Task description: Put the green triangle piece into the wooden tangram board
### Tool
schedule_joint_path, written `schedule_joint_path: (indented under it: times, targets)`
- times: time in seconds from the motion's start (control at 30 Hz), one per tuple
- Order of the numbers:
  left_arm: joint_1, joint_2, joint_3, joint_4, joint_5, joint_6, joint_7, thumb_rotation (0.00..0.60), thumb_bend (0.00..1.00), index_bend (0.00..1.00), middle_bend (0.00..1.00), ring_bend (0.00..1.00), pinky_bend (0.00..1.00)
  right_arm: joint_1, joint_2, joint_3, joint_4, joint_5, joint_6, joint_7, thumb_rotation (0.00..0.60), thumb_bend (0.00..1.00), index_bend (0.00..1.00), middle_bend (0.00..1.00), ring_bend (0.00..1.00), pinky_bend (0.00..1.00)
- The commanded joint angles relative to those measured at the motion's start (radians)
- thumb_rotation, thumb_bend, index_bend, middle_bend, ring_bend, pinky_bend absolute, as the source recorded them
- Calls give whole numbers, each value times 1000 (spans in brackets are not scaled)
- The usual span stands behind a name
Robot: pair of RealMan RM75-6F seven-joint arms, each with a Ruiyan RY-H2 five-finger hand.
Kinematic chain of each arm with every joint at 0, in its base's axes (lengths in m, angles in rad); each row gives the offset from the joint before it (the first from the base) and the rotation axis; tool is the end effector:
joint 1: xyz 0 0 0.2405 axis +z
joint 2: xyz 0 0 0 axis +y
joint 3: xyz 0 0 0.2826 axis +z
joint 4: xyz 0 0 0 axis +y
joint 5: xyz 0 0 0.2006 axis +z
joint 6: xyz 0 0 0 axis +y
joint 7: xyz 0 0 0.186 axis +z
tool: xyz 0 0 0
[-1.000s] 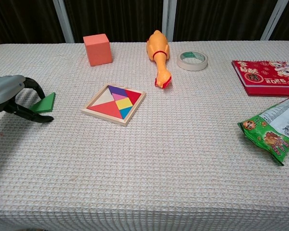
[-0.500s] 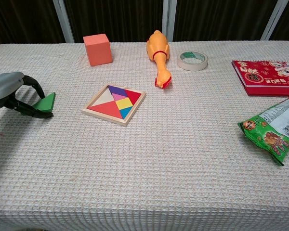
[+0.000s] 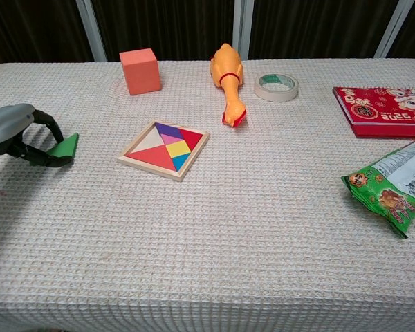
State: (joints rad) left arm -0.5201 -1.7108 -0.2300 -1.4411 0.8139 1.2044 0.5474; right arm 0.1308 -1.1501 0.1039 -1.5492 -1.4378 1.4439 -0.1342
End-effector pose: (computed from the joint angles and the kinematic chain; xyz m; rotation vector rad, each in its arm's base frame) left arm -0.2588 0.3554 -0.0324 -1.3931 -1.1884 -0.6957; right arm -0.3379 -0.2513 0.1822 1.3909 -0.7716 0.7984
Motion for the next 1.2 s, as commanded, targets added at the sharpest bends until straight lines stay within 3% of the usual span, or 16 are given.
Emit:
schedule_joint_path:
  times: [0.03, 0.3, 0.43, 0.77, 1.2]
  targets:
    - [1, 1, 1, 0, -1, -2, -2, 453, 268, 419, 162, 20, 73, 0, 0, 0, 0, 1, 0, 0, 600, 434, 0, 0, 0, 0]
    - [-2, 3, -8, -13, 26, 16, -20, 495, 273, 435, 172, 20, 73, 0, -1, 1, 3, 0, 2, 3, 600, 435, 0, 0, 0, 0]
    - [-3, 13, -12, -33, 36, 25, -18, 550, 294, 438, 173, 20, 72, -1, -2, 3, 5, -2, 6, 6, 600, 435, 0, 0, 0, 0]
    - [-33, 25, -33, -87, 33, 22, 14, 580, 300, 440, 174, 20, 70, 0, -3, 5, 8, 0, 6, 11, 600, 435, 0, 0, 0, 0]
    - [-130, -44, -77, -96, -33, -7, 95, 580, 305, 453, 177, 20, 71, -7, -2, 6, 21, -3, 19, 43, 600, 434, 0, 0, 0, 0]
